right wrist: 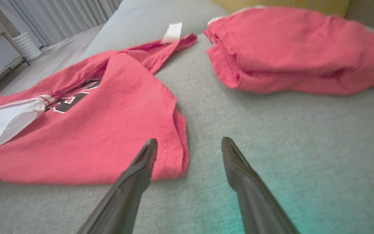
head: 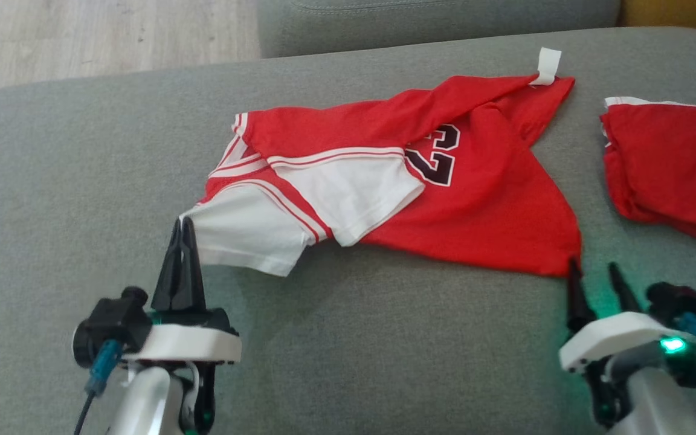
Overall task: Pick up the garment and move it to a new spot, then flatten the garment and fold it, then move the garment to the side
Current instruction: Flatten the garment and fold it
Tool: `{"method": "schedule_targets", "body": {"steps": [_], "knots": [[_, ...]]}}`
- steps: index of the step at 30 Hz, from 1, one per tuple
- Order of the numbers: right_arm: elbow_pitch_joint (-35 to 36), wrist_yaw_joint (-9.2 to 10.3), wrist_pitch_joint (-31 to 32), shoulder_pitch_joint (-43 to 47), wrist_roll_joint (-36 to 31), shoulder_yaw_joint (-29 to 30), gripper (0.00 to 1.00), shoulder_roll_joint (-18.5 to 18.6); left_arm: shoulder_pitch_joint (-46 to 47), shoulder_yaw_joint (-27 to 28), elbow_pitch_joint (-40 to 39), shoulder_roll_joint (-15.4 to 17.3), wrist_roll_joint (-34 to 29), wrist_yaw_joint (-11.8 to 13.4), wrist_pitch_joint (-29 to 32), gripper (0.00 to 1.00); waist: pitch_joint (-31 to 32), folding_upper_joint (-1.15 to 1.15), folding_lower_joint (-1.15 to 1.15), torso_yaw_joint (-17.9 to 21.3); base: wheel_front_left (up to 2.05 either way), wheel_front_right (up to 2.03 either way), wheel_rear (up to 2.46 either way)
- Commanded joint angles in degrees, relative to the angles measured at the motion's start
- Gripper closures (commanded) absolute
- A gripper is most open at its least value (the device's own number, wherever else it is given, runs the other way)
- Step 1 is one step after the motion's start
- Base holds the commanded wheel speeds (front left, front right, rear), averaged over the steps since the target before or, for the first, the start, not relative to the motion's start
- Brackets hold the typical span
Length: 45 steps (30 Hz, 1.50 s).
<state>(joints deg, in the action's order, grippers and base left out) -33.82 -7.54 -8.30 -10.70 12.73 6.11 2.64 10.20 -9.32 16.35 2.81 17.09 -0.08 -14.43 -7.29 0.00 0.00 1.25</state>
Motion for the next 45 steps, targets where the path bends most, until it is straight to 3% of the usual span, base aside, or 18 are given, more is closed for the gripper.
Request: {"method": "schedule_targets", "body": {"steps": [1, 15, 16, 17, 18, 24, 29, 35, 41, 45], "knots": [[0.55, 0.05, 0.06, -2.28, 1.18, -2.36, 0.0, 0.24, 1.06, 1.59, -2.14, 0.24, -0.53, -0.18, -0.55, 1.0, -0.03, 0.0, 0.0, -0.27, 0.0, 0.0, 0.0], [-10.36, 0.05, -0.81, -6.62, 5.91, -5.45, 0.0, 0.24, 0.54, 0.5, -2.49, 0.09, -0.84, -0.7, -0.56, 1.0, -0.97, 0.0, 0.0, -1.06, 0.0, 0.0, 0.0], [-11.6, 0.05, -0.68, -7.2, 6.4, -6.22, 0.04, 0.24, 0.62, 0.45, -2.58, 0.08, -0.78, -0.65, -0.56, 1.0, -1.15, 0.0, 0.0, -1.04, 0.0, 0.0, 0.0], [-12.15, 0.05, -0.57, -7.46, 6.63, -6.72, 0.41, 0.24, 0.69, 0.42, -2.58, 0.08, -0.76, -0.64, -0.56, 1.0, -1.23, 0.0, 0.0, -1.04, 0.0, 0.0, 0.0], [-12.59, 0.05, -0.38, -7.71, 6.89, -7.42, 1.0, 0.24, 0.8, 0.41, -2.56, 0.08, -0.79, -0.62, -0.56, 1.0, -1.3, 0.0, 0.0, -1.05, 0.0, 0.0, 0.0], [-12.94, 0.05, -1.66, -8.88, 6.1, -8.04, 1.0, 0.24, 1.52, 1.41, -3.31, 0.08, -1.33, -0.48, -0.56, 1.0, -0.77, 0.0, 0.0, -0.82, 0.0, 0.0, 0.0], [-7.57, 0.05, -3.69, -9.72, 6.4, -10.41, 1.0, 0.24, 2.05, 3.55, -5.77, 0.08, 1.91, -0.44, -0.56, 1.0, 0.66, 0.0, 0.0, -0.19, 0.0, 0.0, 0.0], [6.81, 0.05, -4.7, -11.28, 5.21, -11.99, 1.0, 0.55, 5.03, 5.84, -11.82, 0.08, 4.88, -0.88, -0.57, 1.0, 3.46, 0.0, 0.0, 1.01, 0.0, 0.0, 0.0], [24.78, 0.05, -1.15, -14.91, 4.89, -12.7, 1.0, 4.59, 11.81, 7.67, -20.95, 0.23, 8.76, -1.05, 1.94, 1.0, 6.61, 0.0, 0.0, 1.81, 0.0, 0.0, 0.0], [32.6, 0.05, 1.8, -17.76, 4.8, -12.91, 1.0, 6.72, 16.04, 8.7, -25.96, 0.26, 11.14, -0.22, 5.0, 1.0, 7.81, 0.0, 0.0, 2.08, 0.0, 0.0, 0.0]]}}
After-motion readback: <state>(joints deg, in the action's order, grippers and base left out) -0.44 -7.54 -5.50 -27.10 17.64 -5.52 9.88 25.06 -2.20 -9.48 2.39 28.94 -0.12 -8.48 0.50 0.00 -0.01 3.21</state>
